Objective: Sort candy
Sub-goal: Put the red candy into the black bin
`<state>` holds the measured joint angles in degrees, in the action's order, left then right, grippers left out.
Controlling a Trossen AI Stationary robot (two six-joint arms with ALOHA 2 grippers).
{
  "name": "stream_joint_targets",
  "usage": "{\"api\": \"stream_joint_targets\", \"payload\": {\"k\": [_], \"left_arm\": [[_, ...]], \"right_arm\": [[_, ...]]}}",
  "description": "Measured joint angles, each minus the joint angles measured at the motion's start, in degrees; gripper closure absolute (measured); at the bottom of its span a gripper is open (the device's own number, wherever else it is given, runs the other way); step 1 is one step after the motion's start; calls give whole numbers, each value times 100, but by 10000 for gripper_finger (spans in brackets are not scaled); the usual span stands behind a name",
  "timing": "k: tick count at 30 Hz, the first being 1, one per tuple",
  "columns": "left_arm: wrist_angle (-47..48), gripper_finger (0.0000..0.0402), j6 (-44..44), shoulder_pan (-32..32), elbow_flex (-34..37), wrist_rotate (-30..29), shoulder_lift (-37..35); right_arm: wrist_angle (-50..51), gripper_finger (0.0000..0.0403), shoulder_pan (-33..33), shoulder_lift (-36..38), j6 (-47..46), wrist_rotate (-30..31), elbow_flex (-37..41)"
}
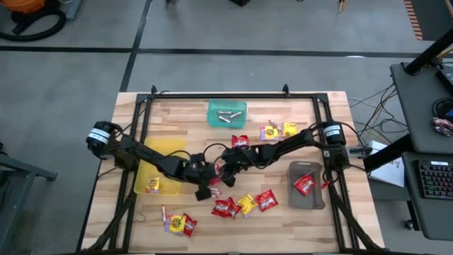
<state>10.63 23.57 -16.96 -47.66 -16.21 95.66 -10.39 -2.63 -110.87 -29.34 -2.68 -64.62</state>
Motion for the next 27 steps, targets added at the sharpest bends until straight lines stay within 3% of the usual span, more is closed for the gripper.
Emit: {"api": "stream_joint_targets", "payload": {"k": [8, 13, 27], "left_arm": [[294, 401, 116, -27, -20, 241, -111], [374, 402, 105, -23, -20, 35, -75], [243, 402, 308, -10, -46, -235, 587]], "right_arm": [[758, 394, -4, 394, 6, 44, 20], [1007, 393, 15, 398, -627, -87, 46], [613, 378, 33, 224, -1118, -48, 138]]}}
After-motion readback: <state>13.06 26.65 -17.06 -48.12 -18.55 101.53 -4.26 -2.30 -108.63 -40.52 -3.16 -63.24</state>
